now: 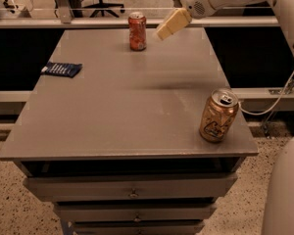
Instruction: Pick coke can
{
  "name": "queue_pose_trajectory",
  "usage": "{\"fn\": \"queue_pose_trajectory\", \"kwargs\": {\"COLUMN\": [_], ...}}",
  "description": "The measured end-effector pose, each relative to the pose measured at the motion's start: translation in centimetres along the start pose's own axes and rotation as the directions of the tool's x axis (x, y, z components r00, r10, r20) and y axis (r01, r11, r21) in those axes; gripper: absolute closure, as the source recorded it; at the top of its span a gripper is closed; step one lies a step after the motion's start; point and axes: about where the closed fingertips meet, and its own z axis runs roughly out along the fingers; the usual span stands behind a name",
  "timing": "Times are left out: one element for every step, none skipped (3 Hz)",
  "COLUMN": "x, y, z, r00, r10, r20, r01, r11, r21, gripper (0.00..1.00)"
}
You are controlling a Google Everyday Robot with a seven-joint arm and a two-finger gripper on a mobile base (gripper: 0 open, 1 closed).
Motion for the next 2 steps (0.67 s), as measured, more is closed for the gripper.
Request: {"fn": "queue_pose_trajectory", "kwargs": {"x": [0.3, 1.4], "y": [-0.8, -2.8], "z": [1.2, 3.9], "r00": [0.998, 0.984], "r10": [0.041, 0.119], "r20": [0.047, 0.136], "r01": [-0.043, -0.129], "r11": [0.9987, 0.9894], "r21": [0.028, 0.067], "gripper": [0.00, 0.00]}}
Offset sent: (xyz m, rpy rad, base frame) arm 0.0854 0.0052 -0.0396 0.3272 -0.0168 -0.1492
